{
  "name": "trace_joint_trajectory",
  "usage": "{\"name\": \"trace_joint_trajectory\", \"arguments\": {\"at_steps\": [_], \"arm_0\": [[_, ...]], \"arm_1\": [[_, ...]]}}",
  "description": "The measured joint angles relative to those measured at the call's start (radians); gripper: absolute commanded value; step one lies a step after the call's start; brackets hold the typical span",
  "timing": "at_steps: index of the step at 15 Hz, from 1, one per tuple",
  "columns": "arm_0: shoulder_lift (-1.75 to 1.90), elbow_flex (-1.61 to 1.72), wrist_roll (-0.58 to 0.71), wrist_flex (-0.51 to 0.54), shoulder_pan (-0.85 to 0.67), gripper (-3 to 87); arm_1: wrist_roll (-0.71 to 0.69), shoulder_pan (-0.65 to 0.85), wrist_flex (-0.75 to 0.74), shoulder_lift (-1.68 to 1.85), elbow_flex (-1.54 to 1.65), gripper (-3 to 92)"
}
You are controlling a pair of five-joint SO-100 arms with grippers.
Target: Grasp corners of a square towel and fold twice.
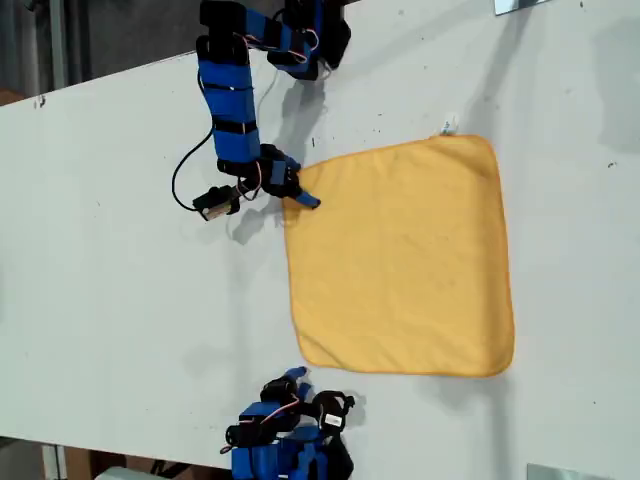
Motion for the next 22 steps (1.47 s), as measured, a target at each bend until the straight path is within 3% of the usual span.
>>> {"name": "trace_joint_trajectory", "arguments": {"at_steps": [1,2,3,8,11,13,15,17,22], "arm_0": [[-0.092,-0.017,-0.038,-0.064,0.040,5.7],[-0.199,-0.051,-0.081,-0.115,0.094,-0.1],[-0.311,-0.094,-0.114,-0.158,0.138,-0.1],[-0.460,-0.247,-0.110,-0.166,0.172,2.0],[-0.423,-0.310,-0.052,-0.043,0.155,-0.1],[-0.362,-0.311,-0.005,0.012,0.100,15.9],[-0.325,-0.311,0.014,0.040,0.089,17.8],[-0.304,-0.285,0.041,0.008,0.078,18.9],[-0.360,-0.156,0.011,-0.262,0.078,16.8]], "arm_1": [[0.000,0.000,0.002,0.000,0.000,24.6],[0.000,0.000,0.005,0.000,0.000,2.6],[0.000,0.002,0.005,0.000,-0.003,0.0],[0.002,0.000,-0.003,0.002,-0.018,0.0],[0.002,0.000,-0.003,0.002,-0.018,0.0],[0.002,-0.002,-0.003,0.002,-0.018,0.0],[0.002,-0.002,-0.003,0.002,-0.018,-0.1],[0.002,-0.002,-0.003,0.002,-0.018,-0.1],[0.002,-0.002,-0.003,0.002,-0.018,-0.1]]}}
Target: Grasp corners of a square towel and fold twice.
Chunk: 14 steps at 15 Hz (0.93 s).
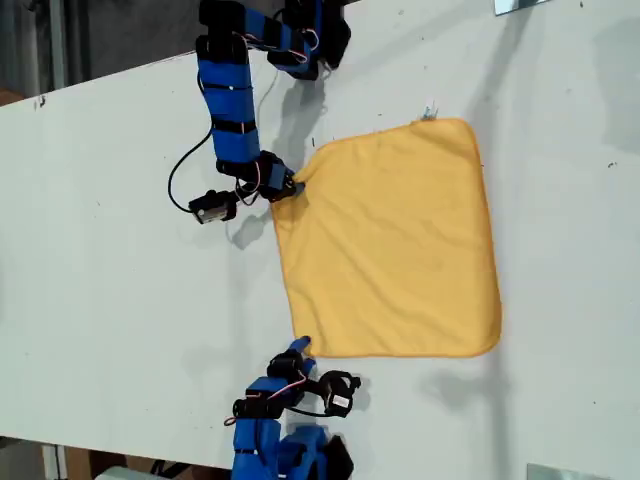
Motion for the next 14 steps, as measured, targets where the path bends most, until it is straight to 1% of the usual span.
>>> {"name": "trace_joint_trajectory", "arguments": {"at_steps": [1,2,6,8,10,12,14], "arm_0": [[-0.021,0.000,-0.015,-0.012,0.008,10.4],[-0.029,0.000,-0.025,-0.018,0.014,-0.1],[-0.100,-0.031,-0.026,-0.029,0.012,-0.1],[-0.117,-0.074,0.015,0.003,-0.009,-0.1],[-0.149,-0.175,0.135,0.083,-0.100,-0.1],[-0.212,-0.318,0.291,0.172,-0.230,-0.1],[-0.314,-0.480,0.408,0.258,-0.348,-0.1]], "arm_1": [[0.000,0.000,0.000,0.000,0.000,-0.1],[0.000,-0.002,0.000,0.000,0.000,-0.1],[0.000,-0.006,0.000,0.000,0.000,-0.1],[0.000,0.005,0.000,0.000,0.000,-0.1],[-0.029,0.054,0.006,0.000,0.003,-0.1],[-0.075,0.150,0.015,-0.023,-0.032,-0.1],[-0.132,0.245,0.025,-0.087,-0.127,-0.1]]}}
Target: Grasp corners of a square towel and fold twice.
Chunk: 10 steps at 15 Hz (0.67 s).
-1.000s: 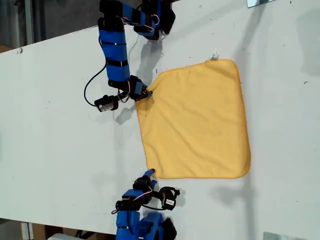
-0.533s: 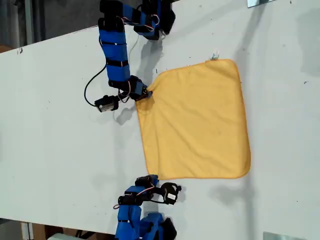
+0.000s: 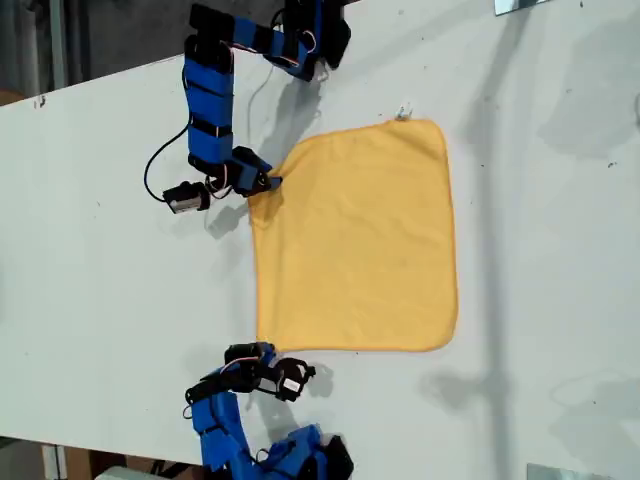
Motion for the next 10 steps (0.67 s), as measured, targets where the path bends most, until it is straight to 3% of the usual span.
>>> {"name": "trace_joint_trajectory", "arguments": {"at_steps": [4,7,8,9,10], "arm_0": [[-0.305,-0.322,0.209,0.110,-0.218,-0.1],[-0.681,-0.788,0.344,0.295,-0.370,-0.1],[-0.811,-0.982,0.373,0.364,-0.410,-0.1],[-0.856,-1.103,0.394,0.388,-0.443,10.4],[-0.857,-1.140,0.407,0.402,-0.468,19.4]], "arm_1": [[-0.081,0.123,0.126,-0.275,-0.402,-0.1],[-0.126,0.221,0.261,-0.495,-0.781,-0.1],[-0.138,0.256,0.265,-0.520,-0.833,12.6],[-0.149,0.288,0.265,-0.525,-0.847,30.6],[-0.164,0.307,0.270,-0.520,-0.848,33.3]]}}
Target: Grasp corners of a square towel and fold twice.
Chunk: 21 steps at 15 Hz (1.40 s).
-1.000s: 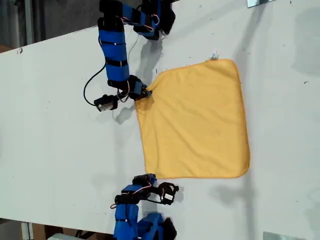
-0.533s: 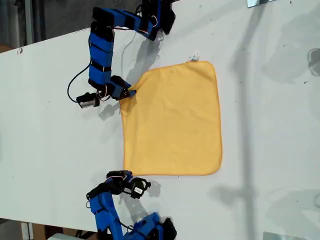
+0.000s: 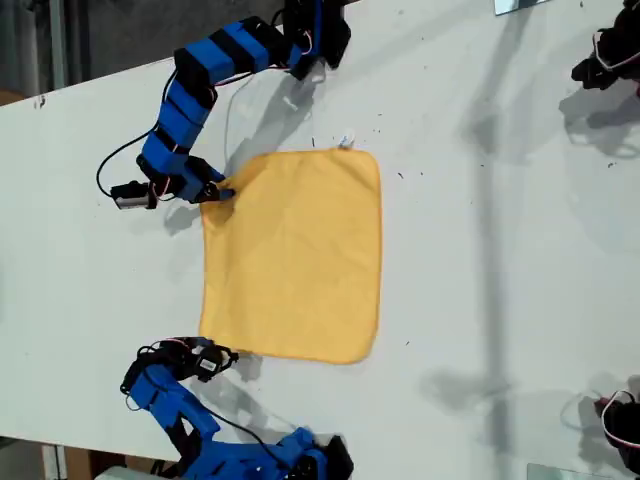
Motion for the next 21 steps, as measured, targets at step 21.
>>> {"name": "trace_joint_trajectory", "arguments": {"at_steps": [21], "arm_0": [[1.308,1.252,-0.693,-0.190,0.870,19.8]], "arm_1": [[0.348,-0.528,0.081,1.319,1.184,40.4]]}}
